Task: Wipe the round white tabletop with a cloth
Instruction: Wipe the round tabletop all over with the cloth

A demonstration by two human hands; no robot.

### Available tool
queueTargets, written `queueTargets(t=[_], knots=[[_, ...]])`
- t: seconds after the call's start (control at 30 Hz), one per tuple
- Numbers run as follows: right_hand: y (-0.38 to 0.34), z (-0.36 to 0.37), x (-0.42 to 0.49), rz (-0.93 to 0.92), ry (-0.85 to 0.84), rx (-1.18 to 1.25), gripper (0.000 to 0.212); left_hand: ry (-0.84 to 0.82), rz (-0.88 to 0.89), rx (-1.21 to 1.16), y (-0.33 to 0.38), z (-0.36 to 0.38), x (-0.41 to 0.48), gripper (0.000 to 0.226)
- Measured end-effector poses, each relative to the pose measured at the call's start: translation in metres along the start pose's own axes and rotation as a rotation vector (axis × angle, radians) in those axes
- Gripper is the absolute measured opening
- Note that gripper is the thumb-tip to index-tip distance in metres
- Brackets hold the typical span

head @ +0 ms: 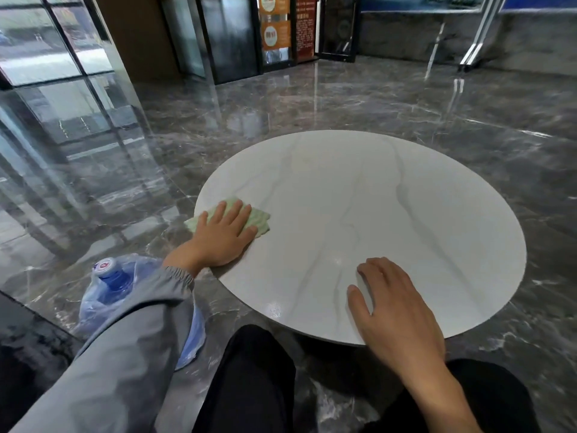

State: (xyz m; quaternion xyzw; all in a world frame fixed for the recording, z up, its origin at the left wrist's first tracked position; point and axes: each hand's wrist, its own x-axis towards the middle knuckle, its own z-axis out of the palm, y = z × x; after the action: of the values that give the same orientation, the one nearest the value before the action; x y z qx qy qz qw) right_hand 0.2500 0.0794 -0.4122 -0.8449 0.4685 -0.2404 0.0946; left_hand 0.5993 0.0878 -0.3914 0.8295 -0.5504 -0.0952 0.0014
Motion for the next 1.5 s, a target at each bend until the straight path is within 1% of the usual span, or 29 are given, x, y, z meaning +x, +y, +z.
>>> queueTargets(t=[0.1, 0.2, 0.27, 0.3, 0.43, 0.53, 0.63, 0.73, 0.83, 0.9, 0.97, 1.07, 1.13, 1.2, 1.33, 1.43, 1.5], knots=[[0.000, 0.001, 0.000, -0.005, 0.007, 0.009, 0.029, -0.003, 0.177, 0.037, 0.041, 0.020, -0.051, 0.071], [0.002, 0.001, 0.001, -0.018, 0.004, 0.009, 0.032, 0.050, 0.396, 0.055, 0.087, 0.046, -0.111, 0.077], [0.004, 0.001, 0.001, -0.029, -0.001, 0.009, 0.030, 0.046, 0.475, 0.039, 0.098, 0.053, -0.134, 0.072], [0.004, 0.001, 0.001, -0.034, 0.000, 0.007, 0.029, 0.045, 0.481, 0.033, 0.096, 0.054, -0.137, 0.071], [0.006, 0.002, 0.001, -0.022, -0.002, 0.007, 0.028, 0.031, 0.399, -0.002, 0.064, 0.037, -0.111, 0.075], [0.005, 0.002, 0.000, -0.013, -0.006, 0.006, 0.025, 0.018, 0.217, -0.011, 0.013, 0.021, -0.068, 0.081], [0.005, 0.002, 0.000, -0.006, -0.009, 0.016, 0.026, 0.007, 0.059, -0.030, -0.031, 0.007, -0.026, 0.073], [0.004, 0.001, 0.000, 0.005, -0.022, 0.029, 0.029, 0.038, -0.003, -0.042, -0.036, 0.007, -0.012, 0.070], [0.003, 0.001, 0.001, -0.006, -0.015, 0.029, 0.029, 0.086, -0.011, -0.039, -0.010, 0.016, -0.035, 0.070], [0.002, 0.002, 0.001, -0.012, -0.001, 0.029, 0.026, 0.088, 0.023, -0.056, 0.013, 0.024, -0.066, 0.080], [0.003, 0.003, 0.001, -0.012, 0.004, 0.028, 0.025, 0.076, 0.105, -0.060, 0.044, 0.036, -0.104, 0.088], [0.005, 0.003, 0.000, -0.026, 0.018, 0.030, 0.023, 0.101, 0.217, -0.062, 0.092, 0.057, -0.155, 0.078], [0.005, 0.003, 0.001, -0.044, 0.019, 0.033, 0.018, 0.119, 0.235, -0.073, 0.108, 0.065, -0.170, 0.073], [0.005, 0.002, 0.001, -0.050, 0.011, 0.027, 0.014, 0.120, 0.229, -0.087, 0.108, 0.065, -0.168, 0.070], [0.006, 0.000, 0.001, -0.044, -0.020, 0.023, 0.016, 0.079, 0.221, -0.100, 0.078, 0.050, -0.136, 0.067], [0.004, -0.001, 0.000, -0.038, -0.027, 0.029, 0.012, 0.044, 0.152, -0.098, 0.051, 0.032, -0.102, 0.059], [0.002, -0.003, 0.002, -0.031, -0.023, 0.046, 0.010, 0.029, 0.117, -0.082, 0.048, 0.024, -0.087, 0.059]])
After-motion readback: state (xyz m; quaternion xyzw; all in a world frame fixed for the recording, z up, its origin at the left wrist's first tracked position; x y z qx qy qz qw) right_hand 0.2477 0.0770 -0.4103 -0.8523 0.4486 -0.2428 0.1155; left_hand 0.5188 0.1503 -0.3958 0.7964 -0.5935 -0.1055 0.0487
